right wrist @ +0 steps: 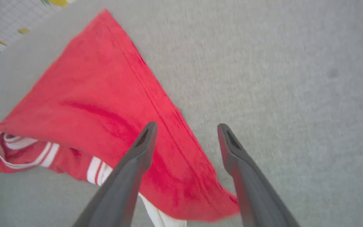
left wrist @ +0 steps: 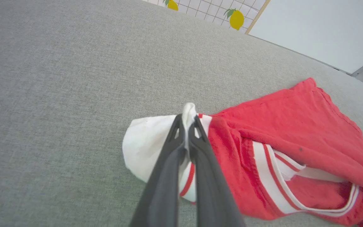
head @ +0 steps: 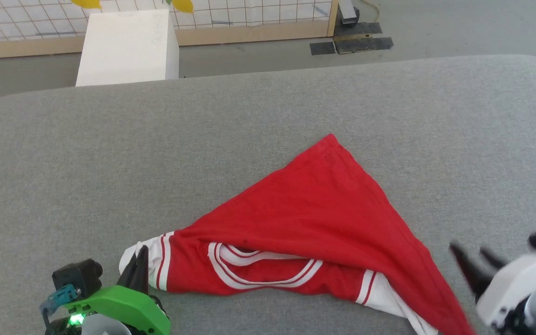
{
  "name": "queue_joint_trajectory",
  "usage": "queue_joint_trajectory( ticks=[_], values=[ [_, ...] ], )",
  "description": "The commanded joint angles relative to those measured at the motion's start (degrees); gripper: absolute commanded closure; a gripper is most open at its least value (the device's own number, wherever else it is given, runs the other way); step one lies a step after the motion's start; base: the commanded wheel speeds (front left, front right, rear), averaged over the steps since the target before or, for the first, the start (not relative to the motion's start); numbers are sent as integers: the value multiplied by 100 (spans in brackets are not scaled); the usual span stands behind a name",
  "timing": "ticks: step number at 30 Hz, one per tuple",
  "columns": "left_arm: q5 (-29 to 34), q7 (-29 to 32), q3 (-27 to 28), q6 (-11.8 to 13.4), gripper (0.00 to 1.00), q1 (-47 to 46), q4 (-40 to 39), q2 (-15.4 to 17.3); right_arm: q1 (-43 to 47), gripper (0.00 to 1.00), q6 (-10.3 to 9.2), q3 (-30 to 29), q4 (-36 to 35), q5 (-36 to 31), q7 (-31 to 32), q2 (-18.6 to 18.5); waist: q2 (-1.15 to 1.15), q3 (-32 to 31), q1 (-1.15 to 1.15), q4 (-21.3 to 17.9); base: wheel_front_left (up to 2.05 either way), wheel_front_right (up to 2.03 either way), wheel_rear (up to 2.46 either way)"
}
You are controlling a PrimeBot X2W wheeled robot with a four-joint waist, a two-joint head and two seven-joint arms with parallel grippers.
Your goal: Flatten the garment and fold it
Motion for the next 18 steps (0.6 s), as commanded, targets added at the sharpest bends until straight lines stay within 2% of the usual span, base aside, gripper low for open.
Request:
queue_joint_trajectory(
  ticks=[1, 5, 8, 12, 15, 18],
  values=[
    [-2, -20, 10, 35, 100, 68, -8, 29, -267, 0, -6, 24, -247, 37, -222, -19, 0, -18, 0, -15, 0, 0, 0],
    [16, -17, 7, 48, 100, 53, -64, 59, -911, 0, -6, 173, -454, 226, -696, -158, 0, 33, 0, -19, 0, 0, 0],
    [31, -6, -12, 34, 100, 0, -104, 77, -1469, 0, -6, 428, -312, 149, -708, -234, 0, 154, 0, 28, 0, 0, 0],
    [40, 21, -62, -29, 100, -148, -158, 85, -2479, 0, -6, 723, 297, 77, -415, -288, 0, 477, 0, 211, 0, 0, 0],
    [30, 33, -116, -133, 100, -383, -135, 64, -3583, 0, -6, 1136, 1080, -228, 64, -540, 0, 895, 0, 530, 0, 0, 0],
    [12, 14, -140, -210, 100, -528, -96, 40, -4201, 0, -6, 1526, 1551, -471, 548, -761, 0, 1202, 0, 753, 0, 0, 0]
  ],
)
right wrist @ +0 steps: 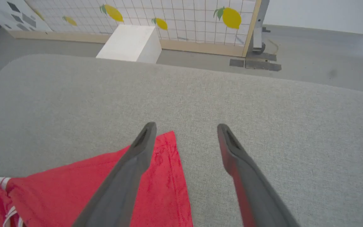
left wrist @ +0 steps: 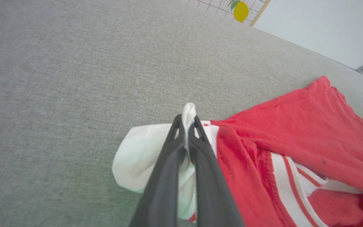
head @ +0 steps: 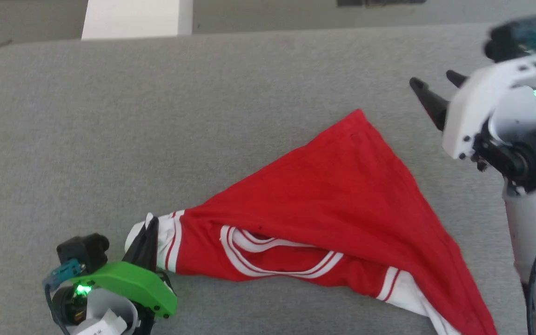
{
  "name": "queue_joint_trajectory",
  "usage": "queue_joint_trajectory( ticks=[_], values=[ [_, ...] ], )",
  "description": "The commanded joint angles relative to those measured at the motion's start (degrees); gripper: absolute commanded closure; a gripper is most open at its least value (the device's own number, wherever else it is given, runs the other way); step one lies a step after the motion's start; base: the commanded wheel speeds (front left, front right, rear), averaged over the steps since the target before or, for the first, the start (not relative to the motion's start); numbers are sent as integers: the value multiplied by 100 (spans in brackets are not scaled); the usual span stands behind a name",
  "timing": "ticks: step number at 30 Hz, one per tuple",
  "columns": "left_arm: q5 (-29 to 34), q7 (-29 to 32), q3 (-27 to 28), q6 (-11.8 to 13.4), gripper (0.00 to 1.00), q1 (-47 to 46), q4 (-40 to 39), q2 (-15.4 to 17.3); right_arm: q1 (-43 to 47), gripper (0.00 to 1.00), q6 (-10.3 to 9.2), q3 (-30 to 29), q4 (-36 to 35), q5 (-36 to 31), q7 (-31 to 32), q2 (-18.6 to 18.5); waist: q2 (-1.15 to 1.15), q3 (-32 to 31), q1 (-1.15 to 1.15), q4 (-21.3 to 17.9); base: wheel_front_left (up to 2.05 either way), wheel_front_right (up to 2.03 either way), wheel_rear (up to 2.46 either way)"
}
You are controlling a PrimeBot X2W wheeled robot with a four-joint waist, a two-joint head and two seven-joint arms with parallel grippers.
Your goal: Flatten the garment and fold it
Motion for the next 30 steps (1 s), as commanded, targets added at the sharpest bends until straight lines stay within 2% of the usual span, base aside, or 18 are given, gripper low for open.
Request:
queue_joint_trajectory(
  ticks=[1, 7, 13, 20, 21, 22, 23, 30],
  values=[
    [5, -38, -6, -51, 100, -121, 41, -15, -223, 0, -6, 241, 186, -130, 263, -131, 0, 554, 0, 485, 0, 0, 0],
    [-49, -132, -37, -184, 100, -306, 208, -88, -997, 0, -6, 1119, 940, -424, 1376, -410, 0, 971, 0, 766, 0, 0, 0],
    [-96, -241, -78, -301, 100, -490, 386, -191, -1215, 0, -6, 1428, 1496, -711, 1769, -405, 0, 1219, 0, 933, 0, 0, 0],
    [-127, -312, -111, -370, 100, -580, 568, -244, -1134, 0, -6, 1708, 1854, -588, 2055, -412, 0, 1272, 0, 960, 0, 0, 0],
    [-129, -319, -113, -372, 100, -580, 590, -243, -1132, 73, -6, 1710, 1862, -555, 2044, -424, 0, 1259, 0, 948, 0, 0, 0],
    [-129, -324, -115, -372, 100, -578, 609, -242, -1124, 95, -6, 1711, 1869, -529, 2035, -433, 0, 1235, 0, 932, 0, 0, 0],
    [-126, -326, -121, -374, 100, -576, 631, -238, -1109, 100, -6, 1717, 1877, -490, 2042, -444, 0, 1195, 0, 912, 0, 0, 0],
    [-92, -338, -118, -332, 100, -516, 682, -163, -1009, 100, -6, 1322, 1594, -188, 1469, -448, 0, 684, 0, 682, 0, 0, 0]
  ],
)
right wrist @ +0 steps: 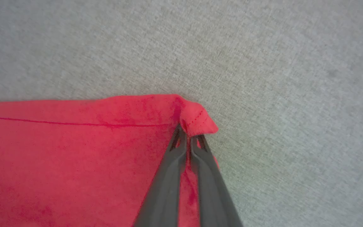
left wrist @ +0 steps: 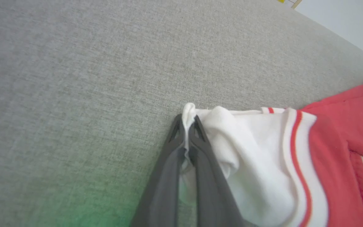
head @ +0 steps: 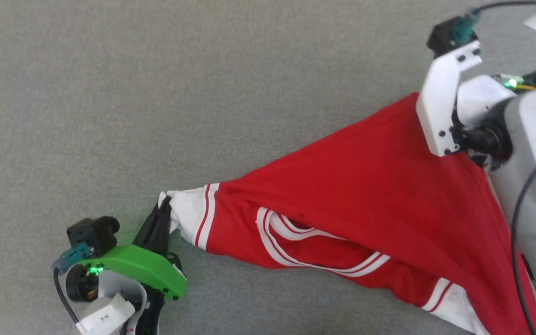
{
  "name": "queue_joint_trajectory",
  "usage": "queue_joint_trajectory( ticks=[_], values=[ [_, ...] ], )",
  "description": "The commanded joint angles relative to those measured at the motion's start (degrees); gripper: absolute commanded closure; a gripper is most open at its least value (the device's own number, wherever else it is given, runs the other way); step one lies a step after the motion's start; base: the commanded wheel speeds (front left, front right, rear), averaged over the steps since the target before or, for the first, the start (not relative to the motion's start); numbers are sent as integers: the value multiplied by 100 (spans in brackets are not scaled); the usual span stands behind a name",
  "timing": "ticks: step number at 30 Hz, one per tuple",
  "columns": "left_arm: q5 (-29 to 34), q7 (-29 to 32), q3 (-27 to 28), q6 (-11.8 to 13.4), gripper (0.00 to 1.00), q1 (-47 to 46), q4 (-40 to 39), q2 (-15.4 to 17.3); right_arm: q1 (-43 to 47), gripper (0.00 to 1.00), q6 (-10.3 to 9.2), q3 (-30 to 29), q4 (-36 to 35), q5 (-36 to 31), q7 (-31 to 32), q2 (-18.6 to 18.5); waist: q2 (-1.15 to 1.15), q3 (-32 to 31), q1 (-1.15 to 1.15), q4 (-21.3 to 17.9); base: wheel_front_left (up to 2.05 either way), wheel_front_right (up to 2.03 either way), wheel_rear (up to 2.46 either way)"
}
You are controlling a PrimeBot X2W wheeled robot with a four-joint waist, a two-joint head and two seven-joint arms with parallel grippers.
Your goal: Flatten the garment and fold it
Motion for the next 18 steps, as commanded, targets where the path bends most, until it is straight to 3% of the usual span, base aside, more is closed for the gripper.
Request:
queue_joint_trajectory(
  ticks=[1, 10, 18],
  values=[
    [26, 24, -2, 51, 100, 84, 73, 64, 168, 100, -8, -99, -104, 118, -128, -13, 0, -415, -1, -249, 0, 0, 0],
    [36, 79, 19, 251, 100, 415, -92, 152, 1744, 100, -8, -972, -1883, 1009, -307, -292, 0, -1331, -1, -809, 0, 0, 0],
    [-25, 142, 59, 441, 100, 782, -275, 192, 4155, 100, -8, -2001, -3388, 1411, 90, 73, 0, -1836, -1, -1157, 0, 0, 0]
  ],
)
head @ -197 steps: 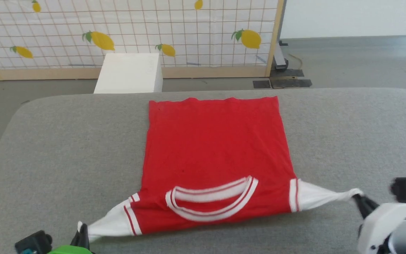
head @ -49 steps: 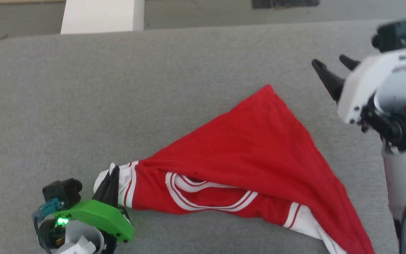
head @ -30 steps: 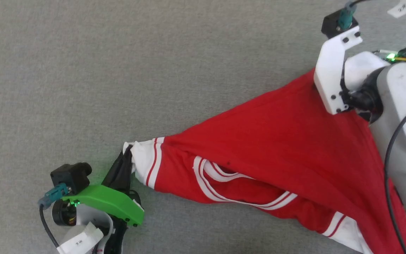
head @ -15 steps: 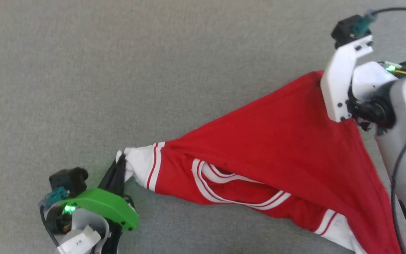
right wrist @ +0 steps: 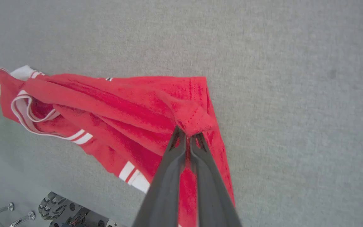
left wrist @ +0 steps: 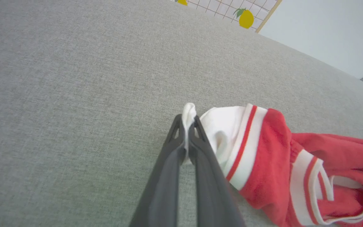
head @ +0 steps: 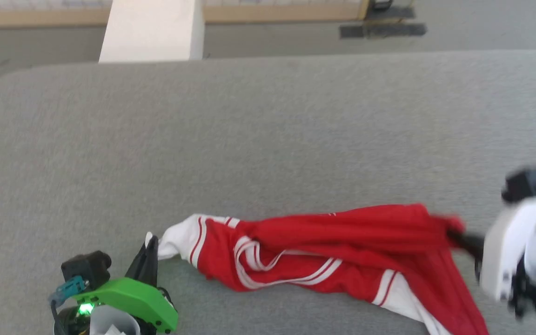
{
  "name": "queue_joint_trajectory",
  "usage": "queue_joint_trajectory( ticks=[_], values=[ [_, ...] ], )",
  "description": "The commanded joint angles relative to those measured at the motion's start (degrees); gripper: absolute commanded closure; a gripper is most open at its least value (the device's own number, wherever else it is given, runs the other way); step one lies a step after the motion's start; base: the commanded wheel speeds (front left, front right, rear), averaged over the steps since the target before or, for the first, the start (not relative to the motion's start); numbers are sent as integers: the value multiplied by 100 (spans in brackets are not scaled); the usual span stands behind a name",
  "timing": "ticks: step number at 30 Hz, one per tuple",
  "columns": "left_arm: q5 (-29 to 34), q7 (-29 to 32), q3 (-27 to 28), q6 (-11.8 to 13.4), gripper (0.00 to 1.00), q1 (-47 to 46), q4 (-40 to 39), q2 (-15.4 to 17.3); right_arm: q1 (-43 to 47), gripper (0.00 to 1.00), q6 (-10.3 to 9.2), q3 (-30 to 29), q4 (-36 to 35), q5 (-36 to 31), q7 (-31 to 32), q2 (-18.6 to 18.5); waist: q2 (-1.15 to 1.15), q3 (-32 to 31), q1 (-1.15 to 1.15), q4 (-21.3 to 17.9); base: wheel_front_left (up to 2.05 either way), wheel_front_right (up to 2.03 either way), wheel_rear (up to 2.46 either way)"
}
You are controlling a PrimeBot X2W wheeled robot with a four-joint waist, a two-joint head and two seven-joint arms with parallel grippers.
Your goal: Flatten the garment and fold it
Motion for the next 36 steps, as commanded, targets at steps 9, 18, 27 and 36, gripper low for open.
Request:
queue_joint_trajectory(
  ticks=[9, 18, 27, 36],
  values=[
    [-526, -93, 190, -137, 100, 406, -226, -125, 1325, 100, -8, -288, -626, 270, 225, 496, 0, -737, 0, -507, 0, 0, 0],
    [-775, 653, 388, -741, 100, -1021, -487, 537, -344, 100, -8, -338, -538, 482, 537, 88, 0, -709, 0, -491, 0, 0, 0],
    [-339, 1508, 381, -1127, 100, -3817, 162, 1214, -2919, 100, -8, -300, 125, 40, 741, -79, 0, -59, 0, -425, 0, 0, 0],
    [173, 1726, 360, -1201, 100, -6825, 1485, 1234, -5313, 100, -8, -199, 1113, -1017, 117, -89, 0, 866, 0, -424, 0, 0, 0]
  ],
)
